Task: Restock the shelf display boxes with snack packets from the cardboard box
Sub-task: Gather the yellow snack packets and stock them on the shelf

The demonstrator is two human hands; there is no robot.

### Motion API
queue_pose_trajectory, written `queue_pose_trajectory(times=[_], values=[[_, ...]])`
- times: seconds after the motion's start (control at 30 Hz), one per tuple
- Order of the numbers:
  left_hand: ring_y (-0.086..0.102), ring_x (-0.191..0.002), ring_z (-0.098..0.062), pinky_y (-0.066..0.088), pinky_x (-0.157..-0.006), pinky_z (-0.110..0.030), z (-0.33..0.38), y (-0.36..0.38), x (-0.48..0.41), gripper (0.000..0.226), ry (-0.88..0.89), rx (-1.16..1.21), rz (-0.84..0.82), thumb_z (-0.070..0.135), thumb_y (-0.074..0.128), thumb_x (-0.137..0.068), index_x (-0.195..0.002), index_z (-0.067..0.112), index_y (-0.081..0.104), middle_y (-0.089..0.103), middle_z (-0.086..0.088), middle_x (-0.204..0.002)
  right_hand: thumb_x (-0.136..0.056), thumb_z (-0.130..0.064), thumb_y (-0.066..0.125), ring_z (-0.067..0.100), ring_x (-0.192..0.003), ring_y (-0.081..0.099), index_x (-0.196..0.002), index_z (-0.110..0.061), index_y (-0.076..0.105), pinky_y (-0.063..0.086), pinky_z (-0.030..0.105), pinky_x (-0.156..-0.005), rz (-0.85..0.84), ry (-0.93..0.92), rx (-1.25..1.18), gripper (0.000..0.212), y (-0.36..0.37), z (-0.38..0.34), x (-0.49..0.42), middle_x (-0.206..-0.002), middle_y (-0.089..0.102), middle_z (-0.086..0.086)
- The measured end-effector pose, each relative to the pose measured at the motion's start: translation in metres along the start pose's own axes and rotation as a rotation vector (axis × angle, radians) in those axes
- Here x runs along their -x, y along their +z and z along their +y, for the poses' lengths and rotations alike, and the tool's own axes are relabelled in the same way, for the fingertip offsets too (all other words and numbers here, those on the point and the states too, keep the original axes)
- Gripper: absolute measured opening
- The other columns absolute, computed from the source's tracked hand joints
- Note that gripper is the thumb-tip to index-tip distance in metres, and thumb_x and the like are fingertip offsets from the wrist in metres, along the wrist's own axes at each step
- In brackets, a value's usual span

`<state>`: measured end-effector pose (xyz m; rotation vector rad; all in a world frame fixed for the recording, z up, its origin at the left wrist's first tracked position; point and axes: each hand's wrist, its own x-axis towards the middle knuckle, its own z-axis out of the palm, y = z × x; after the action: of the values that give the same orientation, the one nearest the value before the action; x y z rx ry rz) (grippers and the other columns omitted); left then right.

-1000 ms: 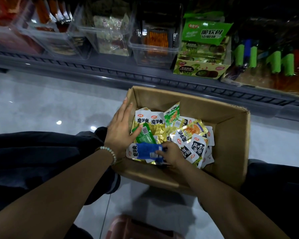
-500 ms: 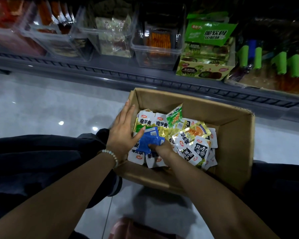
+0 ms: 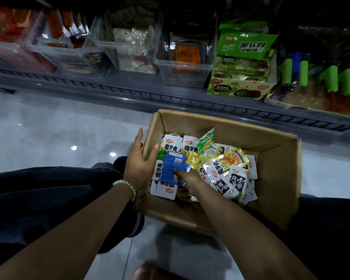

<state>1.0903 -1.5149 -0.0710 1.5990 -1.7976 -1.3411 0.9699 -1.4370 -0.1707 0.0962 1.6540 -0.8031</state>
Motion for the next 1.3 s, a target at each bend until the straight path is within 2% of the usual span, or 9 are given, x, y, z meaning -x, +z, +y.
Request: queue_pose_trajectory(times=[0.13, 0.3, 0.57, 0.67, 0.83, 0.9, 1.03, 1.2, 1.3], values=[[0.064, -0.104, -0.015, 0.059, -0.08, -0.039, -0.009, -0.001, -0.006, 0.062, 0.001, -0.023, -0.049, 0.043, 0.058, -0.09, -0.144, 0.032, 0.032, 0.058, 0.002, -0.127, -0.083, -0.028, 0.073, 0.025, -0.089, 0.062, -0.079, -0.011, 0.057, 0.048, 0.028, -0.064, -0.059, 0.025, 0.115, 0.024, -0.005, -0.004, -0.002, -0.087, 0.064, 0.007], [0.065, -0.104, -0.018, 0.058, -0.082, -0.043, -0.01, 0.001, -0.008, 0.059, -0.009, -0.014, -0.061, 0.04, 0.06, -0.09, -0.142, 0.031, 0.035, 0.06, 0.003, -0.123, -0.086, -0.028, 0.068, 0.022, -0.082, 0.061, -0.106, -0.009, 0.062, 0.046, 0.027, -0.061, -0.076, 0.017, 0.148, 0.028, -0.006, -0.006, -0.006, -0.102, 0.067, 0.01], [0.067, -0.083, -0.005, 0.057, -0.063, -0.02, -0.009, 0.002, -0.008, 0.058, 0.005, -0.064, -0.031, 0.044, 0.058, -0.09, -0.141, 0.028, 0.036, 0.065, 0.002, -0.112, -0.088, -0.018, 0.066, 0.018, -0.077, 0.064, -0.097, -0.009, 0.063, 0.05, 0.026, -0.061, -0.034, -0.085, 0.041, 0.013, -0.023, -0.007, 0.011, -0.107, 0.068, 0.013], [0.054, -0.12, -0.017, 0.049, -0.097, -0.035, -0.006, 0.001, -0.006, 0.071, 0.012, -0.214, 0.006, 0.046, 0.057, -0.09, -0.149, 0.023, 0.024, 0.05, -0.005, -0.139, -0.089, -0.017, 0.066, 0.015, -0.079, 0.063, -0.089, -0.011, 0.059, 0.048, 0.023, -0.062, -0.07, -0.092, -0.001, 0.009, -0.051, -0.016, 0.029, -0.105, 0.068, 0.01], [0.0, -0.148, -0.017, 0.006, -0.121, -0.039, 0.019, 0.005, 0.012, 0.078, 0.338, -0.591, -0.092, 0.056, 0.04, -0.092, -0.153, 0.015, 0.013, 0.006, -0.002, -0.161, -0.084, -0.029, 0.07, 0.026, -0.139, 0.031, -0.147, -0.002, 0.018, 0.039, 0.036, -0.104, -0.104, -0.118, -0.02, 0.086, -0.087, -0.03, 0.057, -0.153, 0.029, 0.01], [0.008, -0.147, -0.016, 0.015, -0.12, -0.04, 0.033, 0.011, 0.018, 0.083, 0.306, -0.596, -0.192, 0.068, 0.032, -0.087, -0.152, 0.019, 0.016, 0.012, 0.001, -0.16, -0.083, -0.03, 0.071, 0.024, -0.136, 0.036, -0.145, -0.003, 0.022, 0.046, 0.03, -0.092, -0.142, -0.115, -0.014, 0.084, -0.095, -0.035, 0.072, -0.149, 0.035, 0.006], [0.057, -0.118, -0.021, 0.043, -0.102, -0.034, 0.077, 0.015, 0.025, 0.056, -0.228, 0.005, -0.534, 0.053, 0.051, -0.091, -0.133, 0.016, 0.053, 0.059, -0.005, -0.131, -0.063, -0.041, 0.087, 0.023, -0.126, 0.05, -0.141, -0.005, 0.031, 0.038, 0.045, -0.108, -0.206, -0.201, 0.014, 0.103, -0.114, -0.049, 0.099, -0.141, 0.048, 0.008], [0.068, -0.097, -0.023, 0.051, -0.096, -0.043, 0.126, -0.007, 0.027, 0.03, -0.313, 0.272, -0.712, 0.019, 0.062, -0.089, -0.117, 0.006, 0.063, 0.07, -0.012, -0.109, -0.086, -0.011, 0.065, 0.018, -0.084, 0.071, -0.105, -0.005, 0.065, 0.055, 0.038, -0.088, -0.246, -0.329, 0.009, 0.02, -0.133, -0.09, 0.168, -0.093, 0.074, 0.006], [0.072, -0.079, -0.015, 0.059, -0.076, -0.029, 0.165, -0.018, 0.036, 0.017, -0.293, 0.327, -0.813, 0.014, 0.061, -0.089, -0.105, 0.01, 0.066, 0.074, -0.006, -0.095, -0.089, -0.006, 0.061, 0.016, -0.08, 0.071, -0.1, -0.005, 0.067, 0.058, 0.03, -0.078, -0.277, -0.422, -0.01, 0.013, -0.145, -0.112, 0.208, -0.09, 0.074, 0.006]])
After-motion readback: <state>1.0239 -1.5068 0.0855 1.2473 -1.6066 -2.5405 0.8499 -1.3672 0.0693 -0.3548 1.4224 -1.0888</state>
